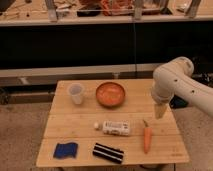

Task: Pick up the ceramic bowl

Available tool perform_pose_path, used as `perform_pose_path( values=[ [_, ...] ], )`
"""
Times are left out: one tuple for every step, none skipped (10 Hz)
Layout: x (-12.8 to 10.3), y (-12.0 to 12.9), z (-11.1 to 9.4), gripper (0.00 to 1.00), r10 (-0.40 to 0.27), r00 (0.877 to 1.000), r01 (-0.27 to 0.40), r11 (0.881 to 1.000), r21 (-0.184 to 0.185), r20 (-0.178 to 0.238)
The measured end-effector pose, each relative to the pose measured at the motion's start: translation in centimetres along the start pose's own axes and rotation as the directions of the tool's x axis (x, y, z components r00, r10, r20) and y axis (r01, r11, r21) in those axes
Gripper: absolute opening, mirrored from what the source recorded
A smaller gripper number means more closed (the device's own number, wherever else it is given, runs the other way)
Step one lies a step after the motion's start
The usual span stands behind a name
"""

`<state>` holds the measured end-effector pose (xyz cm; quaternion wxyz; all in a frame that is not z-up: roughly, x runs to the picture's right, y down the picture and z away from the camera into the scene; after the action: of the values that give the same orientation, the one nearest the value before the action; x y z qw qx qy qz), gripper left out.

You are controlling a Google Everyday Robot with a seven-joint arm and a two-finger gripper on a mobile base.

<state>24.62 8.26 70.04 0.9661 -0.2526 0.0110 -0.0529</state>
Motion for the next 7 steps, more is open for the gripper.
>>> perform_pose_path(
  values=[
    [0.1,-0.1,0.0,0.8,-0.015,1.0,0.015,1.0,0.007,-0.004],
    [-0.2,-0.5,0.0,0.8,-0.037,0.999,0.037,0.999,0.017,-0.007],
    [-0.5,-0.7,0.1,0.8,-0.058,0.998,0.058,0.998,0.023,-0.008],
    [-1.0,-1.0,0.2,0.8,-0.077,0.997,0.077,0.997,0.029,-0.01],
    [-2.1,-1.6,0.2,0.8,-0.111,0.994,0.112,0.993,0.041,-0.015],
    [-2.9,-2.0,0.2,0.8,-0.135,0.991,0.136,0.989,0.05,-0.017],
    [-2.9,-2.1,0.3,0.8,-0.154,0.988,0.155,0.986,0.057,-0.022]
  ],
)
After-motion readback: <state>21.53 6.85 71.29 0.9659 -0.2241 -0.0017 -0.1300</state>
